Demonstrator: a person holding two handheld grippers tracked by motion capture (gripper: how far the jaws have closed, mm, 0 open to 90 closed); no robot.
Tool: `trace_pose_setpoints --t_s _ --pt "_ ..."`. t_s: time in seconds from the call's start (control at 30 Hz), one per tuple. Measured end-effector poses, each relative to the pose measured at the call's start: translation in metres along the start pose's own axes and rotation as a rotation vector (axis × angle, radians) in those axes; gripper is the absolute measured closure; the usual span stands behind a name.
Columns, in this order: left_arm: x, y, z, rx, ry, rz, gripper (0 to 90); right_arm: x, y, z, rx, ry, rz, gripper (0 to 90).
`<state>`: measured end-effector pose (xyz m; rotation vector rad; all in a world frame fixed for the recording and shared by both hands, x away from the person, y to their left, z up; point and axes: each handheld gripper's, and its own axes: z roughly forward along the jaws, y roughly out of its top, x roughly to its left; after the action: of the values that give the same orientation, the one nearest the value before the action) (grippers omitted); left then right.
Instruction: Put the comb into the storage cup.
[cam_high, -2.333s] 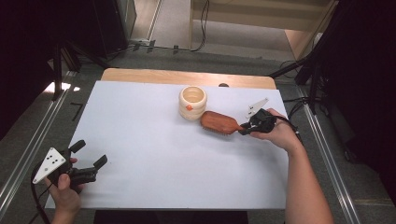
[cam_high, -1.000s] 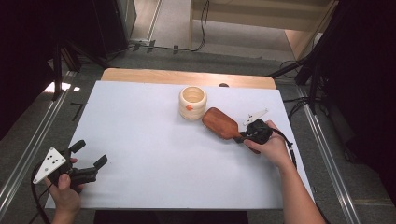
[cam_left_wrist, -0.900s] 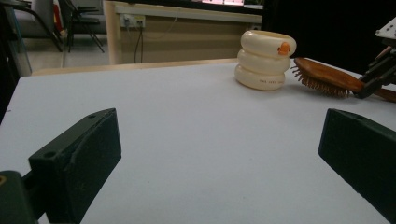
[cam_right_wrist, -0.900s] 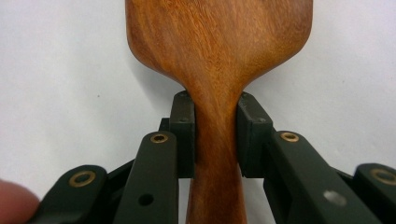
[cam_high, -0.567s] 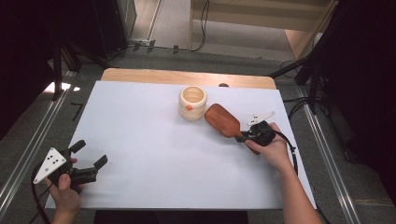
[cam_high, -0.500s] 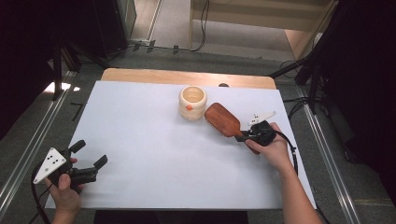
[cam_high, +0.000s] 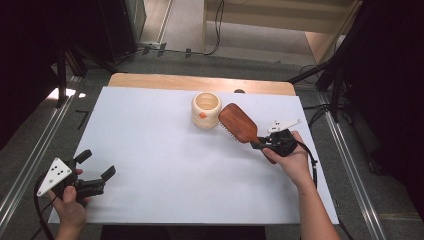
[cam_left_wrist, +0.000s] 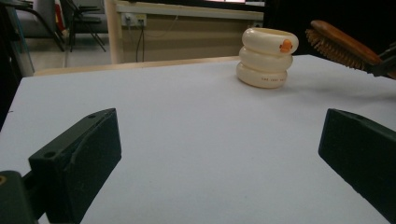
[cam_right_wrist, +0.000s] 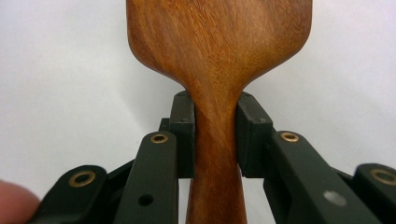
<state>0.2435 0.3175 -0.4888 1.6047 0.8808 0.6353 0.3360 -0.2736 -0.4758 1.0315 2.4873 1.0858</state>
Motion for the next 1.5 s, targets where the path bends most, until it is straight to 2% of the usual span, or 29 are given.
trace_pose_setpoints --t_s 0.2,0.4,0.47,0.6,0.73,0.97,1.27,1.37,1.5 --pt "-0.005 0.003 0.001 0.013 0.004 0.033 0.0 0.007 0.001 -0.003 -0.060 0.001 0.007 70.4" --pt "-0.009 0.007 0.003 0.015 0.007 0.034 0.0 0.014 0.000 -0.003 -0.081 -0.010 0.006 70.3" --pt "-0.013 0.009 0.005 0.022 0.003 0.056 0.0 0.016 0.000 -0.004 -0.094 -0.012 0.002 70.3" --pt "-0.024 0.016 0.009 0.022 -0.021 0.073 0.0 0.023 -0.001 -0.006 -0.121 -0.019 0.010 70.3" --pt "-0.036 0.022 0.015 0.014 -0.053 0.088 0.0 0.033 0.000 -0.008 -0.131 -0.031 -0.007 70.4" --pt "-0.056 0.034 0.029 0.012 -0.115 0.104 0.0 0.044 0.000 -0.006 -0.157 -0.021 -0.014 70.3" --pt "-0.077 0.047 0.048 0.010 -0.188 0.104 0.0 0.058 0.002 -0.002 -0.198 -0.015 -0.016 70.4" --pt "-0.084 0.050 0.055 0.011 -0.214 0.093 0.0 0.062 0.003 -0.003 -0.216 -0.009 -0.019 70.3" --pt "-0.092 0.051 0.063 0.006 -0.232 0.087 0.0 0.067 0.004 -0.005 -0.235 -0.006 -0.024 70.3"
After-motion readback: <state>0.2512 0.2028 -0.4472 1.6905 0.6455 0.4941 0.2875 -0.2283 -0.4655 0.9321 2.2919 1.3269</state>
